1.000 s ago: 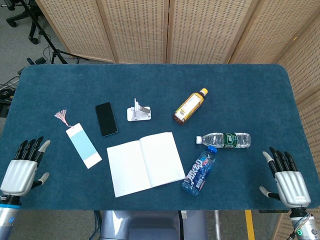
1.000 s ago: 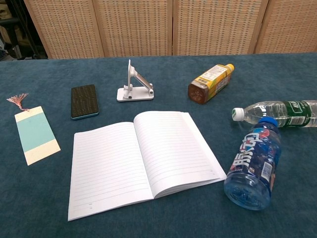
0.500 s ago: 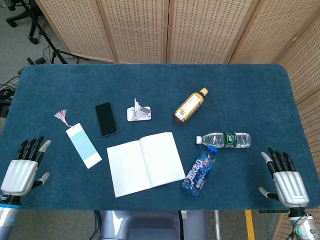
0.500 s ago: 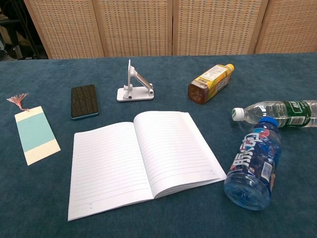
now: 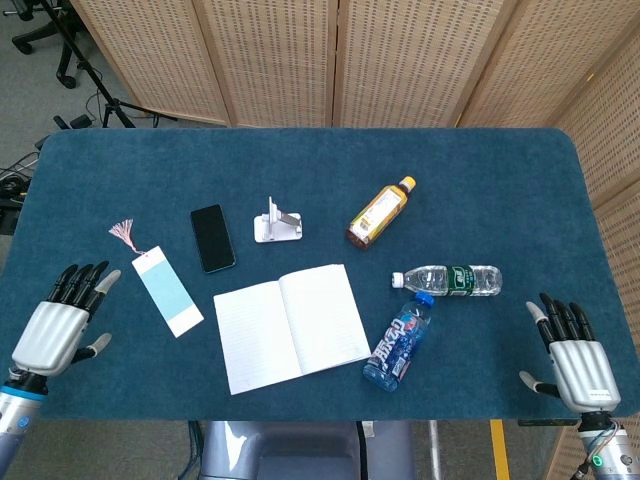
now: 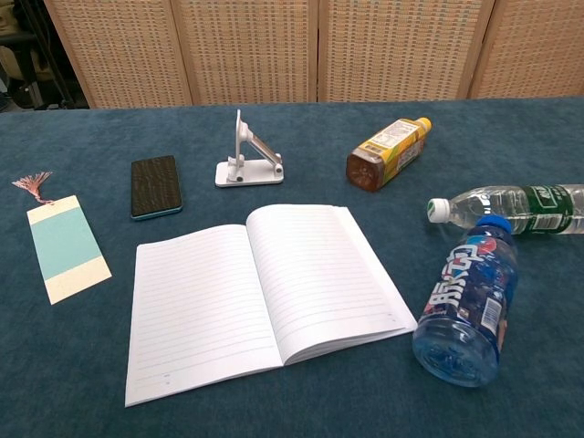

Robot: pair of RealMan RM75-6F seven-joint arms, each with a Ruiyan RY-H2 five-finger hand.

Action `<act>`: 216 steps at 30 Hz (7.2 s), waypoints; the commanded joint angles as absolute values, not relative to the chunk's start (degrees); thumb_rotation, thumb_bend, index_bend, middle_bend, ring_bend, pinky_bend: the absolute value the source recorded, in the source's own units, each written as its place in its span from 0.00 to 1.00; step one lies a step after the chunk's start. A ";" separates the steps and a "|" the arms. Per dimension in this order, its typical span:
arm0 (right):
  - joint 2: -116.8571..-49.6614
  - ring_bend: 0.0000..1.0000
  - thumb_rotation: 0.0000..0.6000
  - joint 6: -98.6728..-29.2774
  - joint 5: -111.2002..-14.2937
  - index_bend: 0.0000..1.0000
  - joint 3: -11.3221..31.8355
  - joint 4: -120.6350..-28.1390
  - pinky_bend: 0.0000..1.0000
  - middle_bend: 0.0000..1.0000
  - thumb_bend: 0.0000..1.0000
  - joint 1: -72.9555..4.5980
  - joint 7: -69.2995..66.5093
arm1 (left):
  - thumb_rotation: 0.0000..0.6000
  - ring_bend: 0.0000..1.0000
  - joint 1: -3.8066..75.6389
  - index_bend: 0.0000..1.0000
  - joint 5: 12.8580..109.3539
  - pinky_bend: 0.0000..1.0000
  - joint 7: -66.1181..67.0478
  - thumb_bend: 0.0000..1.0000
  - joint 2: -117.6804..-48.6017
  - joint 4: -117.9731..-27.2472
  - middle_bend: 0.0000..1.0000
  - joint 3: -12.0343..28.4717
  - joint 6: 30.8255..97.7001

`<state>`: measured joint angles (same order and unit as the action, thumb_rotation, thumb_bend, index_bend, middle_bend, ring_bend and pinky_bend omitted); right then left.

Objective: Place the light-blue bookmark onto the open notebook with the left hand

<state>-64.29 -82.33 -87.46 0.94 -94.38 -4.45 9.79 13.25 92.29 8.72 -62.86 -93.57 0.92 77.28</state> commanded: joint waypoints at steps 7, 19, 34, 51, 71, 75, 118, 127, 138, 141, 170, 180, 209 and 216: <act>-64.23 0.00 1.00 -82.51 -87.40 0.00 1.12 -94.13 0.00 0.00 0.00 -4.43 9.21 | 1.00 0.00 22.70 0.00 99.66 0.00 -2.56 0.22 -58.24 -84.71 0.00 -0.67 67.33; -64.79 0.00 1.00 -82.80 -87.06 0.00 1.51 -93.68 0.00 0.00 0.00 -4.48 9.91 | 1.00 0.00 26.87 0.00 102.38 0.00 -7.93 0.22 -62.37 -73.97 0.00 -3.15 64.09; -65.41 0.00 1.00 -82.78 -86.63 0.00 1.89 -92.94 0.00 0.00 0.00 -4.65 9.93 | 1.00 0.00 32.12 0.13 101.83 0.00 -9.55 0.22 -67.67 -69.04 0.00 -4.16 59.09; -65.88 0.00 1.00 -82.84 -86.43 0.00 2.05 -92.63 0.00 0.00 0.00 -4.75 10.22 | 1.00 0.00 36.16 0.19 101.17 0.00 -8.59 0.22 -67.91 -69.44 0.00 -5.86 54.97; -66.26 0.00 1.00 -82.65 -86.02 0.00 2.16 -92.38 0.00 0.00 0.00 -4.88 10.70 | 1.00 0.00 37.98 0.20 102.07 0.00 -2.14 0.22 -71.79 -65.84 0.00 -7.59 54.79; -66.27 0.00 1.00 -82.66 -85.93 0.00 2.19 -92.40 0.00 0.00 0.00 -4.87 10.71 | 1.00 0.00 38.22 0.20 102.16 0.00 -1.62 0.23 -72.13 -65.55 0.00 -7.88 54.73; -65.98 0.00 1.00 -83.10 -85.94 0.00 2.32 -92.34 0.00 0.00 0.00 -4.72 9.72 | 1.00 0.00 39.24 0.26 101.25 0.00 1.35 0.25 -77.07 -62.29 0.00 -9.50 55.48; -65.85 0.00 1.00 -83.46 -86.11 0.00 2.36 -92.43 0.00 0.00 0.00 -4.60 9.40 | 1.00 0.00 39.32 0.26 100.79 0.00 1.83 0.25 -77.30 -62.43 0.00 -9.72 55.03; -65.86 0.00 1.00 -83.34 -86.21 0.00 2.28 -92.42 0.00 0.00 0.00 -4.65 9.51 | 1.00 0.00 39.19 0.29 100.35 0.00 2.18 0.26 -77.65 -62.26 0.00 -9.89 55.07; -65.84 0.00 1.00 -83.37 -86.17 0.00 2.30 -92.42 0.00 0.00 0.00 -4.62 9.43 | 1.00 0.00 39.16 0.30 100.25 0.00 2.26 0.27 -77.71 -62.22 0.00 -9.87 55.16; -65.61 0.00 1.00 -83.59 -86.25 0.00 2.35 -92.54 0.00 0.00 0.00 -4.52 9.00 | 1.00 0.00 39.74 0.34 99.63 0.00 5.01 0.28 -75.45 -65.94 0.00 -8.64 56.65; -65.11 0.00 1.00 -84.03 -86.30 0.00 2.45 -92.62 0.00 0.00 0.00 -4.27 7.86 | 1.00 0.00 41.17 0.34 99.34 0.00 9.32 0.28 -71.00 -74.04 0.00 -7.02 56.52; -62.23 0.00 1.00 -86.63 -85.70 0.00 3.60 -91.84 0.00 0.00 0.00 -2.72 -0.85 | 1.00 0.00 47.57 0.34 92.86 0.00 28.11 0.28 -71.11 -95.38 0.00 -0.24 46.38; -61.67 0.00 1.00 -87.06 -85.61 0.00 3.85 -91.49 0.00 0.00 0.00 -2.39 -2.78 | 1.00 0.00 48.60 0.35 90.79 0.00 30.31 0.28 -73.98 -96.00 0.00 0.39 44.51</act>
